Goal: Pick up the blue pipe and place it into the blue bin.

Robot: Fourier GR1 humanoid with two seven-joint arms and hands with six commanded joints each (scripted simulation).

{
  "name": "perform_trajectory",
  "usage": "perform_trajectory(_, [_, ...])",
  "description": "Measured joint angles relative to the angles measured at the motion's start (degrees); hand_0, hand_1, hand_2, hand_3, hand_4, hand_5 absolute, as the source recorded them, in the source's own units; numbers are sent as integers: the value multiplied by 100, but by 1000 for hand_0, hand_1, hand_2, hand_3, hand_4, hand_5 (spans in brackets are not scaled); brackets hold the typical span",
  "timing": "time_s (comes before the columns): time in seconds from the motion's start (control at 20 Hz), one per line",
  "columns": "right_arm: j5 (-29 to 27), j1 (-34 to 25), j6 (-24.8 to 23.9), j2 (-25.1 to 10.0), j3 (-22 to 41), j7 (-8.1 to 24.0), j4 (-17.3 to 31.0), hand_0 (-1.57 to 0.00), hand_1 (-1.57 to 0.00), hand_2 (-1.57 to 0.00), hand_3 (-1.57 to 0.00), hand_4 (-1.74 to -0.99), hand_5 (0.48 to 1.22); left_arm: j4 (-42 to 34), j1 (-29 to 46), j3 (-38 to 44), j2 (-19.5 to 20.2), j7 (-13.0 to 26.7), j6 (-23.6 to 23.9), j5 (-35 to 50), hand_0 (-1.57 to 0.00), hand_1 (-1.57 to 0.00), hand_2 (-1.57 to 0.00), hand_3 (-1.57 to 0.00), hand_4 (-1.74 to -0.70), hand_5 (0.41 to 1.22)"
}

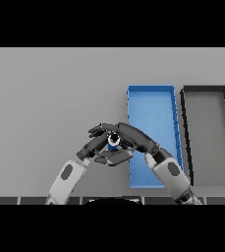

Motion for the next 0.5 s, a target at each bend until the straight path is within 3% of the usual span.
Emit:
perform_trajectory(0.1, [22,-27,-31,75,15,-82,50,-1015,-1015,-1042,-872,-1514,550,-60,81,-75,13,60,-2,-127,-1571,-1571,-1571,-1571,-1645,1221])
perform_trajectory(0.2, [-34,-22,-104,208,76,-78,124,-1215,-1215,-1233,-1021,-1581,650,-36,78,-34,-86,41,10,-127,-1571,-1571,-1571,-1523,-1677,1221])
perform_trajectory(0.25, [-102,-67,-148,263,52,-48,101,-1286,-1287,-1300,-1102,-1606,765,-28,71,-12,-176,-9,-23,-37,-1571,-1571,-1571,-1532,-1690,1221])
perform_trajectory(0.35, [-176,-2,-249,320,180,-295,97,-1389,-1389,-1398,-1250,-1648,929,-88,146,34,-234,33,-153,71,-1571,-1571,-1571,-1490,-1707,1221])
perform_trajectory(0.5, [-96,-9,-343,186,318,-538,96,-1478,-1478,-1482,-1400,-1692,1071,-37,145,128,-321,-14,-234,10,-1571,-1571,-1571,-1437,-1722,1221])
